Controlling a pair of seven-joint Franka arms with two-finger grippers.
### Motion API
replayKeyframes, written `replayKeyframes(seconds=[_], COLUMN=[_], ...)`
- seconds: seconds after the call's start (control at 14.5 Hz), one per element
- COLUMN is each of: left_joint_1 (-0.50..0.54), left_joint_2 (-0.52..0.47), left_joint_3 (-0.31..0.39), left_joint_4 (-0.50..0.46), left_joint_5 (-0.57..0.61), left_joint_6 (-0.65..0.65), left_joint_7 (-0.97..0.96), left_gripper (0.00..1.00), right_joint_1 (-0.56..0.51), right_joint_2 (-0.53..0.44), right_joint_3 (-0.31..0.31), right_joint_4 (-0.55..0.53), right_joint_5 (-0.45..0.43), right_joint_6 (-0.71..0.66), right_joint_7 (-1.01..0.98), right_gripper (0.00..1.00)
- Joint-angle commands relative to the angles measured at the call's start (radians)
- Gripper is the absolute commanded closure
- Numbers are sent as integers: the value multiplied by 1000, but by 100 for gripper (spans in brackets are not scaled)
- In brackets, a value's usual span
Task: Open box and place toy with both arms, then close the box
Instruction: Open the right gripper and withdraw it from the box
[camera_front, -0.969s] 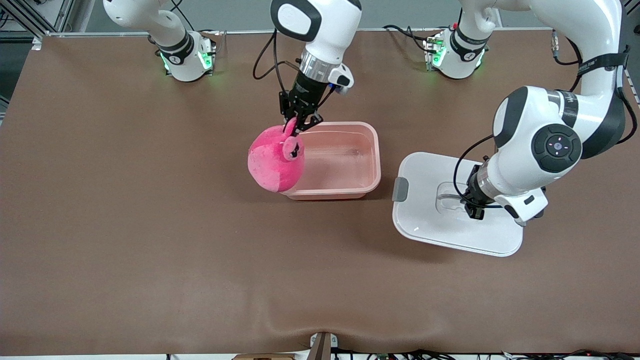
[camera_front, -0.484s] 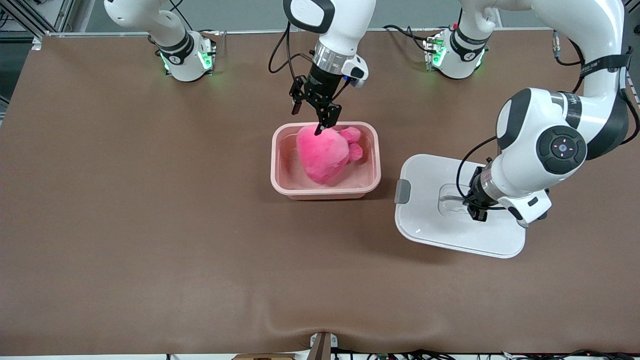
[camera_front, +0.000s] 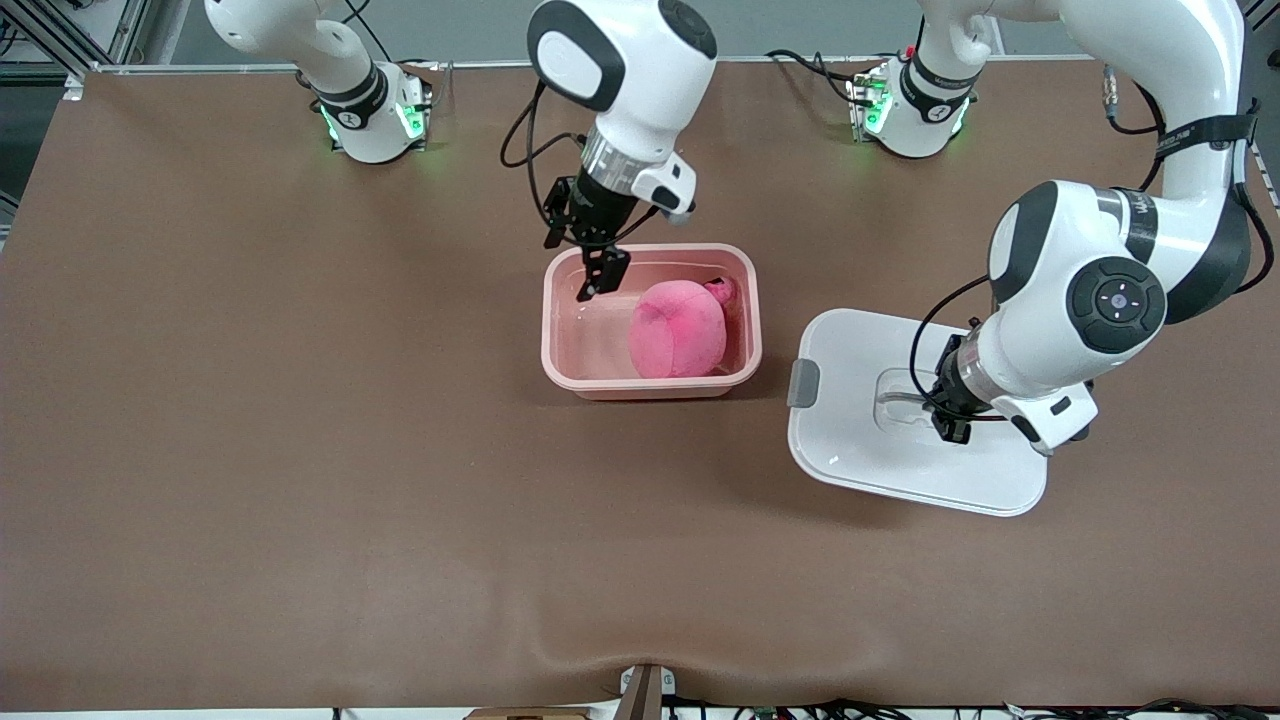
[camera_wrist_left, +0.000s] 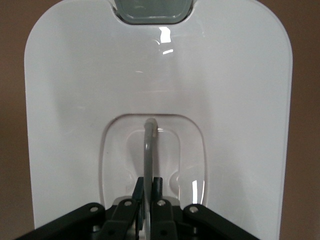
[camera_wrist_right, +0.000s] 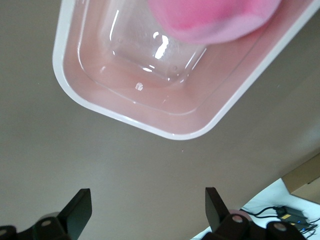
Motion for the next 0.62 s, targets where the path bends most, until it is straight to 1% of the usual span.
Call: replayKeyframes(seconds=[0.0,0.21,0.35,0.55], left_joint_1=[3,0,-2,-3], left_joint_2=[-4,-4,-4,-4], left_joint_3=[-6,-6,-6,-6], left_joint_4=[2,2,4,4], left_joint_5=[17,17,17,17], left_joint_6=[6,6,6,6], left_joint_7=[13,13,13,13], left_gripper=[100,100,100,100], right_joint_1=[-30,-50,-76,-144], right_joint_2=[5,-4,-10,-27], right_joint_3=[12,12,11,11], right_joint_4=[21,17,15,6], right_joint_5=[19,21,55,118], right_joint_6=[-20,-24,-24,-23], right_joint_7=[22,24,24,24], right_gripper=[0,0,0,0])
